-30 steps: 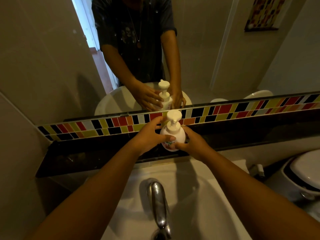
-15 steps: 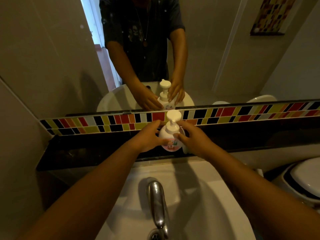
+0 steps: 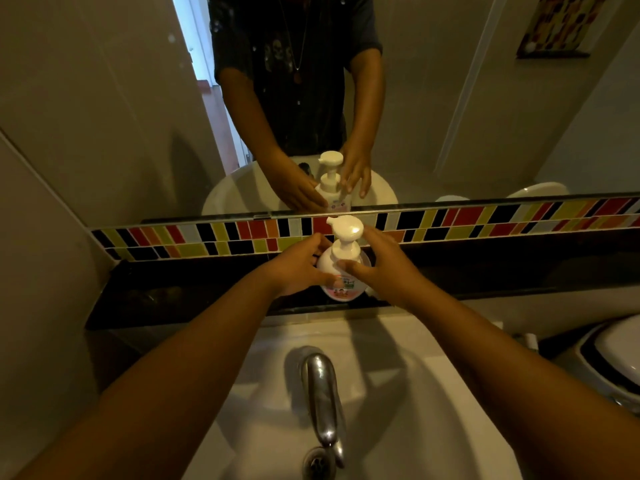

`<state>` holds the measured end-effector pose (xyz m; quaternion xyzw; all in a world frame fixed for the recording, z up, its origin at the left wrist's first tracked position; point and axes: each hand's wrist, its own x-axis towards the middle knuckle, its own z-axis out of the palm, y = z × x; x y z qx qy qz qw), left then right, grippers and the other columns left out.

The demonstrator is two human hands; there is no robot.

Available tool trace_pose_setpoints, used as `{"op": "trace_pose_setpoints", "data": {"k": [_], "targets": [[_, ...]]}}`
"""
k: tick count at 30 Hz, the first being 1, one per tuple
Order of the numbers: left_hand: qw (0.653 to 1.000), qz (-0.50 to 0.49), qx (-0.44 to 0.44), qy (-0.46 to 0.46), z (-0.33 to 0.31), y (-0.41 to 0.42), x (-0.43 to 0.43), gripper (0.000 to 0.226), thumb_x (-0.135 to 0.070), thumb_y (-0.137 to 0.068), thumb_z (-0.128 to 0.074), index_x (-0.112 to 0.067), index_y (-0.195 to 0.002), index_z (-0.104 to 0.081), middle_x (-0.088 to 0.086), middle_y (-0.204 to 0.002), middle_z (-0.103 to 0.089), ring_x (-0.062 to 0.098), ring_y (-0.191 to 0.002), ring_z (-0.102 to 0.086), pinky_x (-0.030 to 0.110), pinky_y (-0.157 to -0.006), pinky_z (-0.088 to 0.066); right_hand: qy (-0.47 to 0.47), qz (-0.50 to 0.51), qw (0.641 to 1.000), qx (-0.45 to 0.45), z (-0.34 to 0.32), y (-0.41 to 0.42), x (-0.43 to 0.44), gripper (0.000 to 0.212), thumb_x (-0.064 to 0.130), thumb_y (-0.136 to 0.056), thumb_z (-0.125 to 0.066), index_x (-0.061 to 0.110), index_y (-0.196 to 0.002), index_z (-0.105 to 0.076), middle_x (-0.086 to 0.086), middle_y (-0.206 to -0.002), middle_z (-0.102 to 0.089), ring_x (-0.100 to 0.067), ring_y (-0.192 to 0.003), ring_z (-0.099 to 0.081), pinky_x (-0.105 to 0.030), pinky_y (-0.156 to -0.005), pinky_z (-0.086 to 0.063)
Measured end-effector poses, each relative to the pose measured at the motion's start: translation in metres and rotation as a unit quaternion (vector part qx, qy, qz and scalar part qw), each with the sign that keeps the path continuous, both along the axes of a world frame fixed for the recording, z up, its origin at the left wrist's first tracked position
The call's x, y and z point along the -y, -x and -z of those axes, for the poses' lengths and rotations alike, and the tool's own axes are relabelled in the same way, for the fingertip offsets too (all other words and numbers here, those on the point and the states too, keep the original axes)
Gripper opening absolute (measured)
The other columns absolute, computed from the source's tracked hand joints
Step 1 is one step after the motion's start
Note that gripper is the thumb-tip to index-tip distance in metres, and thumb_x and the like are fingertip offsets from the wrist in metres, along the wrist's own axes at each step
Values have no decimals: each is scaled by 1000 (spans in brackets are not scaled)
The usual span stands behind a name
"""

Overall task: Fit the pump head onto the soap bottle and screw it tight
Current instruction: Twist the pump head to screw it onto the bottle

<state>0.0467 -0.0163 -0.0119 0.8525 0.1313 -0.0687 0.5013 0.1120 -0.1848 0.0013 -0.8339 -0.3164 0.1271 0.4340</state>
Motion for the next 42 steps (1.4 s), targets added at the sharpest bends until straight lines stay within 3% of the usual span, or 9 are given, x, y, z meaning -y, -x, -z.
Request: {"op": "trace_pose_setpoints", "data": {"k": [5,12,16,22,25,28,31,35,42], "targets": [[999,-23,17,14,4,5,6,68,-13,-76,-82,-20,-133,-47,3,-131,-59,21,-118,-60,45,-97,-54,-23,-4,997,-68,11,8,-12,51,31,-85,-64,22,-133,-47,-7,-134,-57,-27,-125,-52,-51,-104,-43],[997,-56,43,13,8,9,11,69,-12,-75,-83,-19,-134,-47,3,-135,-57,21,-120,-58,42,-98,-53,-49,58,996,38,42,49,5,69,36,-87,-60,30,-146,-26,1,-150,-40,-16,-139,-34,-42,-111,-36],[998,-57,35,16,8,8,11,66,-11,-76,-82,-19,-131,-47,4,-133,-58,22,-120,-58,43,-98,-53,-1,89,991,102,28,49,7,67,38,-83,-64,22,-141,-35,-5,-145,-41,-22,-135,-32,-42,-110,-36],[998,-56,29,25,8,8,9,63,-10,-79,-79,-23,-131,-46,4,-132,-58,25,-120,-58,50,-100,-52,87,26,995,38,-8,16,-12,68,34,-79,-71,17,-136,-38,-9,-145,-39,-29,-137,-31,-46,-112,-33],[997,-58,31,27,9,8,11,64,-11,-78,-80,-22,-131,-46,5,-134,-57,25,-121,-58,49,-99,-52,75,17,997,5,6,18,-11,65,32,-80,-70,22,-135,-38,-6,-145,-42,-28,-137,-34,-48,-111,-35],[997,-59,37,24,9,9,11,65,-12,-77,-81,-20,-132,-46,4,-134,-57,23,-121,-57,47,-99,-52,25,37,999,26,26,35,0,76,36,-81,-67,30,-144,-25,-2,-150,-38,-24,-141,-30,-49,-111,-36],[998,-56,34,23,10,8,10,64,-11,-77,-81,-20,-131,-46,4,-134,-57,22,-121,-58,42,-96,-54,44,51,996,57,39,55,10,90,37,-82,-65,35,-149,-5,-1,-156,-27,-23,-145,-20,-47,-111,-30],[997,-59,31,33,10,8,9,68,-16,-74,-84,-23,-131,-46,2,-134,-58,22,-121,-58,45,-98,-53,27,73,995,69,27,46,11,75,41,-82,-65,29,-145,-25,-3,-150,-37,-25,-142,-25,-49,-112,-30],[998,-50,23,40,8,6,6,68,-14,-75,-83,-23,-132,-48,1,-130,-59,21,-118,-61,47,-96,-55,18,-19,997,-73,0,1,-7,56,29,-85,-64,27,-136,-42,-7,-143,-45,-29,-131,-44,-50,-105,-42]]}}
